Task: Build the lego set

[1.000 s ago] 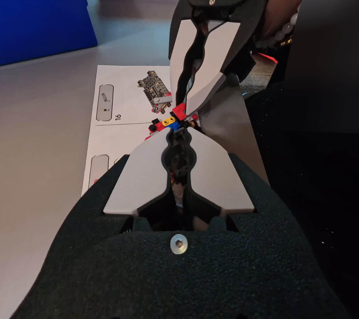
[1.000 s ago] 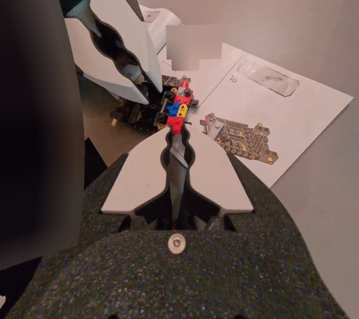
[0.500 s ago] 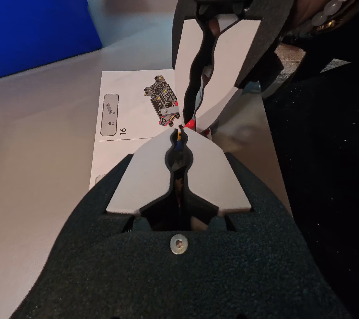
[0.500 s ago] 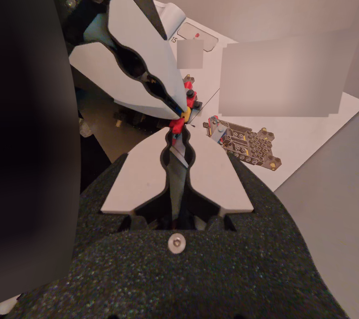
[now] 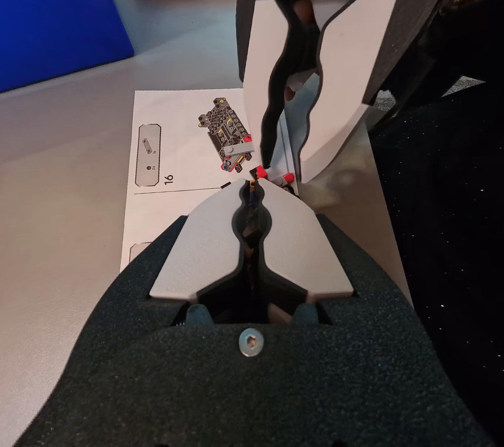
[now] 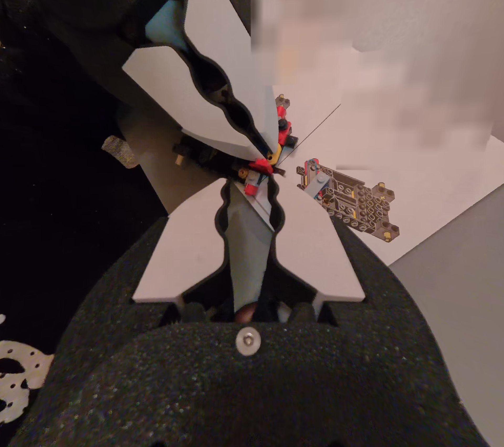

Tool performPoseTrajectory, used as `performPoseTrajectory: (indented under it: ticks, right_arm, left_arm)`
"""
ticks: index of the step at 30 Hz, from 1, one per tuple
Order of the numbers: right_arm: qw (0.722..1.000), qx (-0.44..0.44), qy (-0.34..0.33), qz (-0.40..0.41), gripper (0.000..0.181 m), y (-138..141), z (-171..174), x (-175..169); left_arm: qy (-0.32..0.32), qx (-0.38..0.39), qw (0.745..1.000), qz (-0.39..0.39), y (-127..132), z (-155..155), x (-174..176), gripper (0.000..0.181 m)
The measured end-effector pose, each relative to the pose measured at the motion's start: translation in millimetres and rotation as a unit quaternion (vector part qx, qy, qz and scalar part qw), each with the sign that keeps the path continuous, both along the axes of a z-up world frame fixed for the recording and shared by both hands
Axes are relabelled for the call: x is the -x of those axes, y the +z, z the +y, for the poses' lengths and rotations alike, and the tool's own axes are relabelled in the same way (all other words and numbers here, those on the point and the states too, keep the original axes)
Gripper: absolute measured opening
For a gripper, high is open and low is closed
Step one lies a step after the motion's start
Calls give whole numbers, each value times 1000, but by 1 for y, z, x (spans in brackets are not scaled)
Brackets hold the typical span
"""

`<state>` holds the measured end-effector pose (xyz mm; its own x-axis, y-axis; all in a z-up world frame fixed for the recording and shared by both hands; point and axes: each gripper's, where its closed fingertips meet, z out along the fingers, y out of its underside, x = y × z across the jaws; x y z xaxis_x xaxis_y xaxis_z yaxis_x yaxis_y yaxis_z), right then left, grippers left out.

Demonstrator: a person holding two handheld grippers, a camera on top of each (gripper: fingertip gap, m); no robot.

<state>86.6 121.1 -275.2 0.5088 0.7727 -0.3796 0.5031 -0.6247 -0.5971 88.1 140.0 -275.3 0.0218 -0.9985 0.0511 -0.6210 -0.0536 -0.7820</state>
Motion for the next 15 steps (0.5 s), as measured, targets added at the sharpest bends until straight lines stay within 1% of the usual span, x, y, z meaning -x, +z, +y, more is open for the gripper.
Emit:
performPoseTrajectory:
  ticks: [2,6,7,9,10,12,14,15]
  right_arm:
    - [1000,-4,13,1,19,1,-1,-2]
    - [999,-15,37,-16,14,-3,-2,-7]
    - [998,-36,51,-16,13,0,0,-7]
    - [989,-111,95,-14,13,10,7,-7]
    - [980,-152,125,-13,13,16,10,-6]
    - [953,-230,194,-17,13,26,15,-3]
    - [920,-288,263,-39,13,26,19,-1]
    - [906,-300,293,-48,13,23,19,0]
  left_arm:
    - [-2,-1,1000,-1,0,0,0,2]
    - [-1,0,1000,-2,0,0,0,2]
    - [-2,-1,1000,-2,0,0,0,2]
    - [-2,-1,1000,-2,0,-1,0,2]
    - [-3,-1,1000,-2,0,-1,0,2]
    - [-3,-1,1000,-2,0,-1,0,2]
    - [-3,-3,1000,-2,0,-1,0,2]
    - [-3,-4,1000,-2,0,-1,0,2]
